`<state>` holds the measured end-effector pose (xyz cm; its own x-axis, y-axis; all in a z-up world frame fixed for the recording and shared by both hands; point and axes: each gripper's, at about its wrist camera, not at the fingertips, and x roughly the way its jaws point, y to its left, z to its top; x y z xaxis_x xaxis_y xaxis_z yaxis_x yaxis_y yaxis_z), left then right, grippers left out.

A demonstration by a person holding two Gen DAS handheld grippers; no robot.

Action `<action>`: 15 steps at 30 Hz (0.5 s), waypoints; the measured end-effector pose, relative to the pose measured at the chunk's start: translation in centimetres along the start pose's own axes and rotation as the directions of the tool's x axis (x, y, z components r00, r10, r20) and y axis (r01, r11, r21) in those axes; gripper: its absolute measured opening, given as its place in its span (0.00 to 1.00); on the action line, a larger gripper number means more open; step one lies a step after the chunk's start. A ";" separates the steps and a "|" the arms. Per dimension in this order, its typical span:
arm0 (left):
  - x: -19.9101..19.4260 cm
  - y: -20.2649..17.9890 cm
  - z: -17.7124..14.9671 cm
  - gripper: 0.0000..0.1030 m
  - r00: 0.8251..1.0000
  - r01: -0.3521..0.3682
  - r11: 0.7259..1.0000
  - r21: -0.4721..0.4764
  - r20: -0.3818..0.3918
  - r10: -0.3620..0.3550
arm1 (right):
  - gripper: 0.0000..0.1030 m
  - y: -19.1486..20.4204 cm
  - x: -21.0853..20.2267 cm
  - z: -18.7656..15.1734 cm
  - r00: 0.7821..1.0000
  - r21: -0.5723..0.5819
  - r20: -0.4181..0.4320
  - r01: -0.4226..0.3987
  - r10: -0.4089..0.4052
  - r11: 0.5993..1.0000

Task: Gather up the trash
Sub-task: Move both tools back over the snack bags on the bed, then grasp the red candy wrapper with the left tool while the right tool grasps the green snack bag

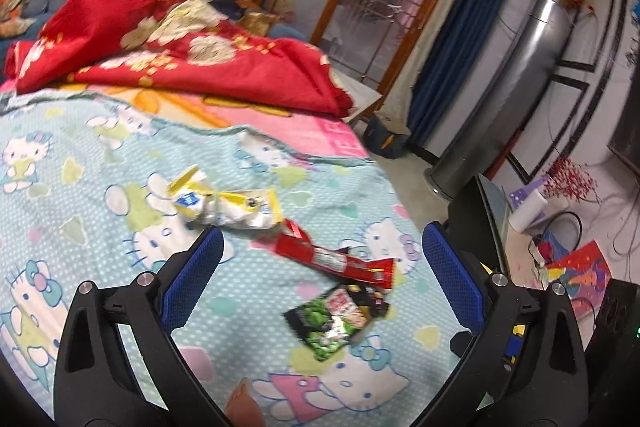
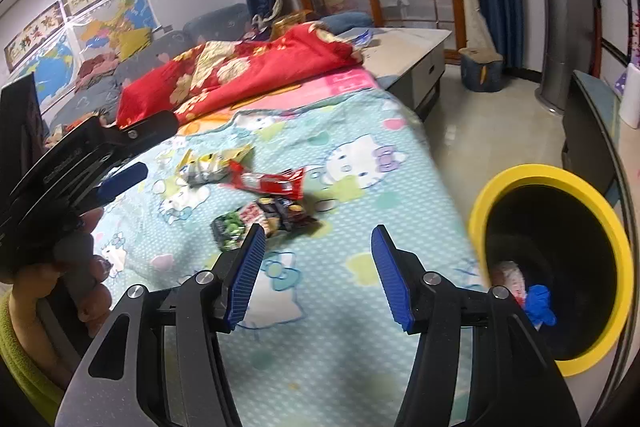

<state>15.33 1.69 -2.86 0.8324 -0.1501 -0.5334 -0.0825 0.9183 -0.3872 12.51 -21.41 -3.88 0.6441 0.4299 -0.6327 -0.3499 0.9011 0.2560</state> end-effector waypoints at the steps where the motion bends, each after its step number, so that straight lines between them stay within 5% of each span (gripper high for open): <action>1: 0.1 0.4 0.0 0.89 1.000 -0.002 1.000 -0.013 -0.006 0.002 | 0.52 0.4 0.4 0.0 1.000 -0.004 -0.006 -0.008 0.008 1.000; 8: 1.3 3.0 -0.2 0.81 0.999 0.002 0.996 -0.086 -0.049 -0.007 | 0.52 2.5 3.6 0.1 0.997 -0.015 -0.070 -0.037 0.036 0.999; 15: 3.5 4.3 -0.4 0.70 0.985 0.086 0.980 -0.180 -0.130 -0.111 | 0.52 2.8 7.0 0.0 0.990 0.014 -0.137 -0.045 0.046 0.999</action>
<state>17.66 5.00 -6.73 0.7578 -0.2973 -0.5808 -0.1076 0.8210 -0.5606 16.00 -15.90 -7.58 0.5283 0.4592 -0.7142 -0.3687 0.8818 0.2942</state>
